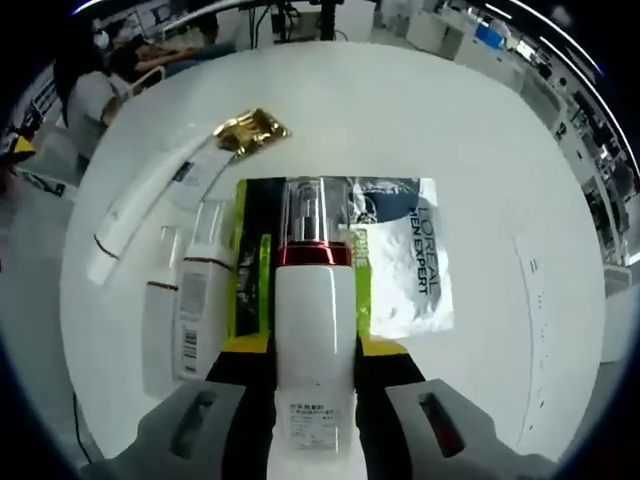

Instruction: Arrange the skincare products in the storage area until every visible bottle or jar stands upright without overlapping.

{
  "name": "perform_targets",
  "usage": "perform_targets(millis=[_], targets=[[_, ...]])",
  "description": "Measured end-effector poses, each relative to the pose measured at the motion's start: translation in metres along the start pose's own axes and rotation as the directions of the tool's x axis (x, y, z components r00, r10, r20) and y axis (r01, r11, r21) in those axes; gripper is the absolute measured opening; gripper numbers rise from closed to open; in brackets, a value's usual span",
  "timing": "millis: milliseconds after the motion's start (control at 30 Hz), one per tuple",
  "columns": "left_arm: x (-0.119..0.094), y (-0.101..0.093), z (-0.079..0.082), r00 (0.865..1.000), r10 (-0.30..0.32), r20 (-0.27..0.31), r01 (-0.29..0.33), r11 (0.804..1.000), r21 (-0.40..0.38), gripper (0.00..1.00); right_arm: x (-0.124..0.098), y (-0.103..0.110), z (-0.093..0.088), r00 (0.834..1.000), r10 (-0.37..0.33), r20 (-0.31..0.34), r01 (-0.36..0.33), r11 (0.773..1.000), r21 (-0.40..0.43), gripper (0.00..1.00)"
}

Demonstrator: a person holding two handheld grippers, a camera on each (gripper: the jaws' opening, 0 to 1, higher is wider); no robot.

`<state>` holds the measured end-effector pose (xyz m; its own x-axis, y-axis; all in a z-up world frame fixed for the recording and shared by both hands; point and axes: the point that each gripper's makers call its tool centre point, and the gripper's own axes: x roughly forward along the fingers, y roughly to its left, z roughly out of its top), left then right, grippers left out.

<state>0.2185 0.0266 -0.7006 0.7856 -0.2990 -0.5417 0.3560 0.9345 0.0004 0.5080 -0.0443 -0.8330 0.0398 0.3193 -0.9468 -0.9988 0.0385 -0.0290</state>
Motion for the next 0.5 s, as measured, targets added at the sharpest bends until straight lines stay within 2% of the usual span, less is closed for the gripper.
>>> perform_targets(millis=[100, 333, 500], targets=[[0.0, 0.0001, -0.0001, 1.0, 0.001, 0.0, -0.001, 1.0, -0.001, 0.75, -0.0032, 0.0025, -0.0018, 1.0, -0.014, 0.003, 0.014, 1.0, 0.01, 0.29], [-0.0002, -0.0001, 0.0001, 1.0, 0.0, 0.0, 0.0, 1.0, -0.004, 0.74, -0.0037, 0.0004, 0.0018, 0.994, -0.069, 0.082, 0.064, 0.996, 0.057, 0.27], [-0.0004, -0.0006, 0.0024, 1.0, 0.002, 0.004, -0.002, 1.0, -0.007, 0.73, -0.0071, 0.0042, -0.0011, 0.99, -0.066, 0.126, 0.053, 0.993, 0.103, 0.27]])
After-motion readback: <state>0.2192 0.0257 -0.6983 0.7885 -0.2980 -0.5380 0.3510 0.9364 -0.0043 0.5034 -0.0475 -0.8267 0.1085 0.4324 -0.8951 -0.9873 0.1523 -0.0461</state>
